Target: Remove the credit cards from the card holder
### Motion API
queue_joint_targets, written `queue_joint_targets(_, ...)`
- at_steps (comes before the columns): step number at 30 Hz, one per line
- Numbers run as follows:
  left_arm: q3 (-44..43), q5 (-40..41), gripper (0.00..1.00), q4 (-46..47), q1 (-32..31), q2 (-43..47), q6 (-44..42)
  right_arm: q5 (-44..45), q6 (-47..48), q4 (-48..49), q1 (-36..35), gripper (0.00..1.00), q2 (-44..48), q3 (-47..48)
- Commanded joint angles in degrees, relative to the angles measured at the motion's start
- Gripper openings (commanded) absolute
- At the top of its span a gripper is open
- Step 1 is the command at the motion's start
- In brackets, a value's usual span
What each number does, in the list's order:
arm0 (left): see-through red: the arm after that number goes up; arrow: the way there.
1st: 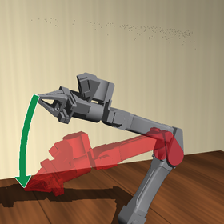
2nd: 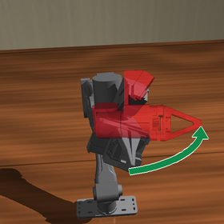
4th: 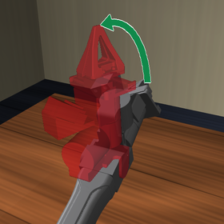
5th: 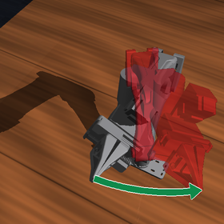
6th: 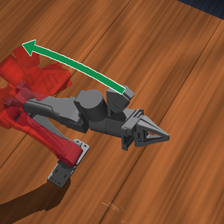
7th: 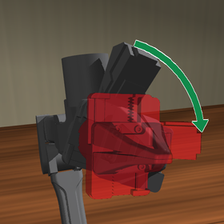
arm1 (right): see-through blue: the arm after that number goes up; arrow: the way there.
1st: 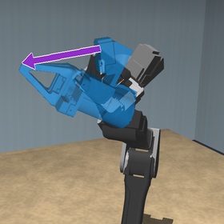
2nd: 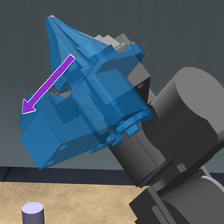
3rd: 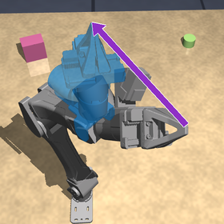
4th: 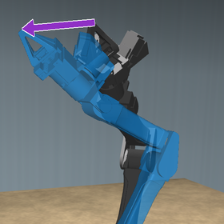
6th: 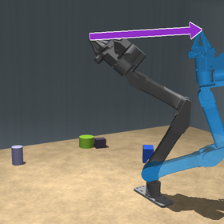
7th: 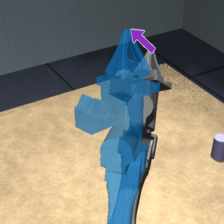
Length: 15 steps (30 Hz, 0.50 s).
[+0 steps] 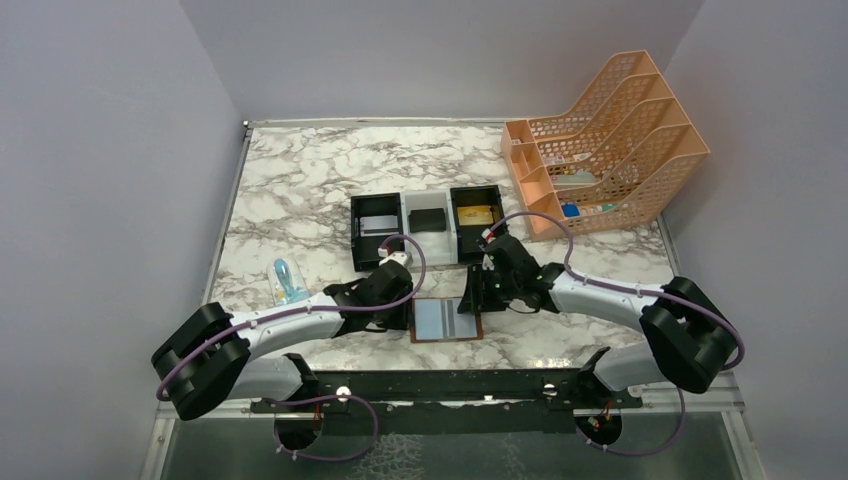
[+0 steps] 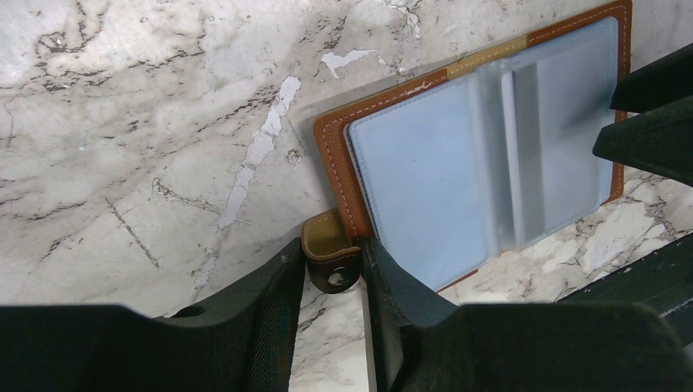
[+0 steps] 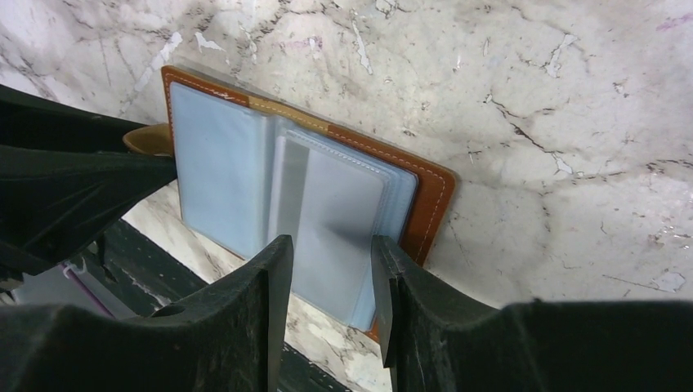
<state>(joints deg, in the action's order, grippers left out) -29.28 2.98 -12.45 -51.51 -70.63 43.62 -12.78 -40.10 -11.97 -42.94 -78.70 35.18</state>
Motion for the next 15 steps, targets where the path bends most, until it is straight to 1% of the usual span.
queue_joint_targets(1, -0.8, -1.1, 0.33, -0.4, -0.5, -0.5, -0.2, -2.0, 0.5, 3.0, -0.2, 0.41, -2.7, -0.8)
queue_joint_targets(9, -0.8, -1.2, 0.33, -0.3, -0.7, -1.0, -0.1, -4.5, -1.0, 5.4, -0.2, 0.4, -4.3, -0.9)
queue_joint_targets(12, -0.8, -1.3, 0.33, -0.4, -0.9, -1.1, -0.1, -6.2, -2.8, 8.3, -0.2, 0.39, -2.2, -1.9)
queue_joint_targets(15, -0.7, -1.1, 0.33, -0.4, -0.9, -0.9, 0.1, -7.2, -3.1, 8.4, -0.2, 0.38, -0.6, -1.1)
